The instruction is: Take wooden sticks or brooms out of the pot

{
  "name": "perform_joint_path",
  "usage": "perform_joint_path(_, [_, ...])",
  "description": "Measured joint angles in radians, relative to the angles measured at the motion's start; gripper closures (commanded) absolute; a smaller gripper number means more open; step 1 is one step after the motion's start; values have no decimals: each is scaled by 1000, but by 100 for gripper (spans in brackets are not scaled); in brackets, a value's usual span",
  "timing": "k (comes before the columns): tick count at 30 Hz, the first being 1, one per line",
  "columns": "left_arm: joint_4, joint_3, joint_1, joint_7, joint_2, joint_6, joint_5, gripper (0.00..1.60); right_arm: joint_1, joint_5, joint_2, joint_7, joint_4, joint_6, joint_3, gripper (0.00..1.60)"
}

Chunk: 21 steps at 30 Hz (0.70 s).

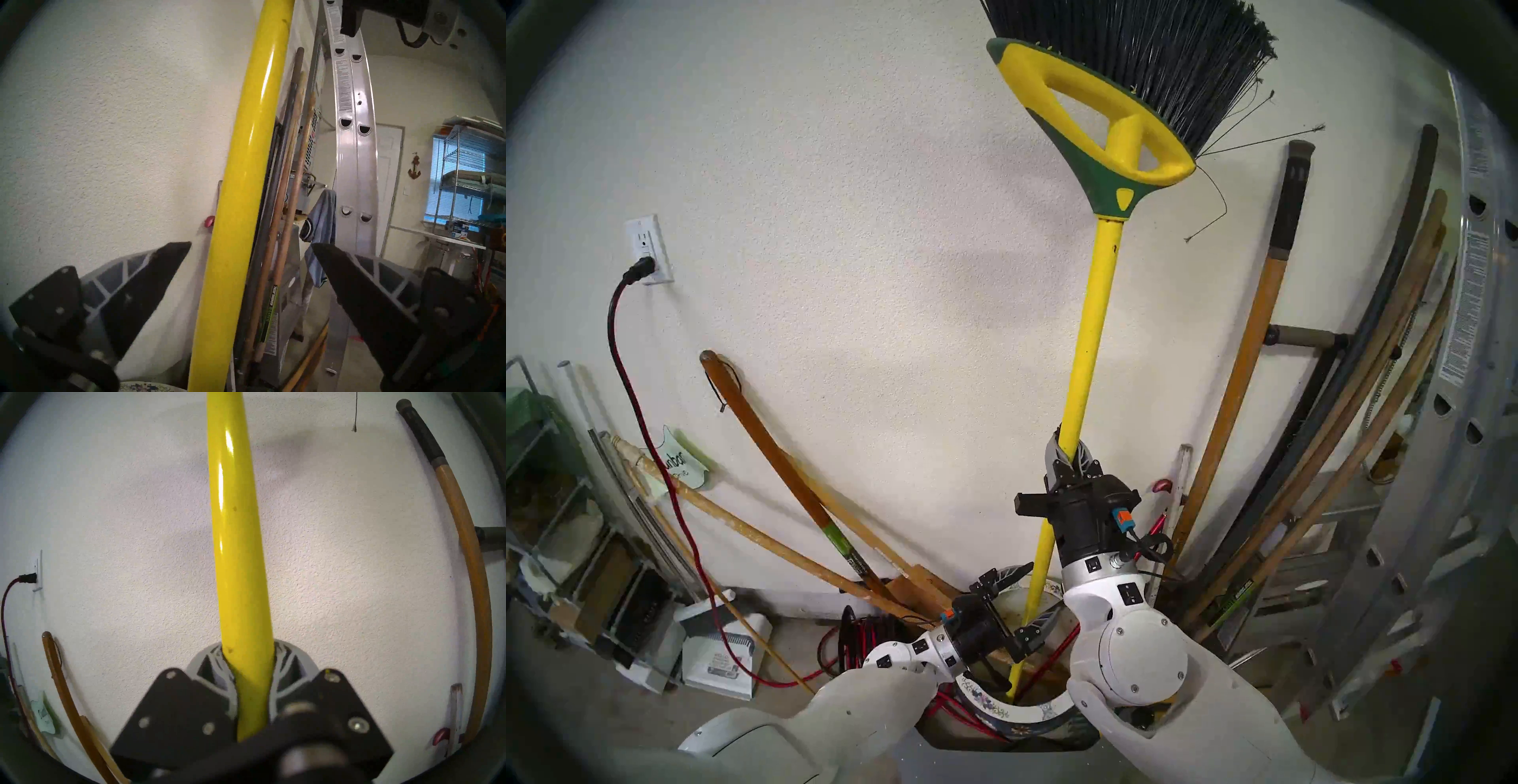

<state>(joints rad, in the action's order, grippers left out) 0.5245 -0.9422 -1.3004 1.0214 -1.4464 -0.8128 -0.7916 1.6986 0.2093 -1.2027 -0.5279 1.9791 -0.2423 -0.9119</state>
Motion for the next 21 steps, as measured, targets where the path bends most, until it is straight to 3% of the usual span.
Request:
perform_joint_path(3, [-19, 11, 13, -12, -6, -12, 0, 4, 4, 4, 6, 2, 10, 6, -3, 160])
perform_joint_path(4, [-26, 16, 18, -17, -9, -17, 0, 160, 5, 6, 9, 3, 13, 8, -6, 160])
perform_joint_path(14, [-50, 47, 50, -78, -17, -78, -9, 160, 3, 40, 39, 18, 30, 16, -54, 160])
perform_joint_path(21, [-26, 23, 49, -118, -18, -117, -40, 160, -4, 58, 52, 46, 55, 15, -68, 160])
